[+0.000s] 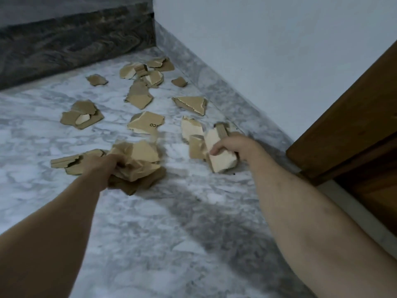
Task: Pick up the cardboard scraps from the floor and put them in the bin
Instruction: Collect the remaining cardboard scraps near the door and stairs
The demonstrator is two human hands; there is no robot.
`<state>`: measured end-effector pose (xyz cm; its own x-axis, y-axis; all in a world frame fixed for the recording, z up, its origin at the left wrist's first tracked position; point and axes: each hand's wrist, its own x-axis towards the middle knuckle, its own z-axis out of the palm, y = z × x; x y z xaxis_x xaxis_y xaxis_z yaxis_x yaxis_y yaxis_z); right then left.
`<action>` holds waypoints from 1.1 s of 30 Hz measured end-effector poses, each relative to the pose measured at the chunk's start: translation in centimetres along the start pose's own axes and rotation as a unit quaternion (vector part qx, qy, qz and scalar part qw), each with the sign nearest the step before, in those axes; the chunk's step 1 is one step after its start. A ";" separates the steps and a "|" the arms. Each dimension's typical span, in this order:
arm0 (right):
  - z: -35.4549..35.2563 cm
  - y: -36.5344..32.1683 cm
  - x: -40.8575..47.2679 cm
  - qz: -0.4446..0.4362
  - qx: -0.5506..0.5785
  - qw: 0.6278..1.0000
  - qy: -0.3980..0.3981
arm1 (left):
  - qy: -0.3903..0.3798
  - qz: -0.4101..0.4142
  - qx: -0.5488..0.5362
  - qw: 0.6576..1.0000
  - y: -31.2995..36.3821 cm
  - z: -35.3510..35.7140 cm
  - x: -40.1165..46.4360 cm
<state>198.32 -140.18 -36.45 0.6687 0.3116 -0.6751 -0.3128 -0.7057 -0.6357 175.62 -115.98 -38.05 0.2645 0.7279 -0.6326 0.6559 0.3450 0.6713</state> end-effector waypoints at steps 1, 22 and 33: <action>0.8 -0.9 0.1 -0.010 0.011 1.000 -0.005 | -0.010 -0.016 0.002 1.000 -0.6 -0.4 0.7; 9.2 -4.9 2.3 0.057 -0.167 0.971 0.161 | -0.044 0.029 -0.009 0.999 3.2 -5.7 3.3; 11.3 -3.2 -0.3 -0.028 -0.011 0.994 0.105 | -0.069 0.166 0.293 0.939 3.2 -3.4 3.6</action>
<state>191.51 -130.76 -38.46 0.8118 0.2123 -0.5440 -0.2576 -0.7059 -0.6598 176.33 -110.23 -36.90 0.5859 0.6396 -0.4977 0.7869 -0.3022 0.5380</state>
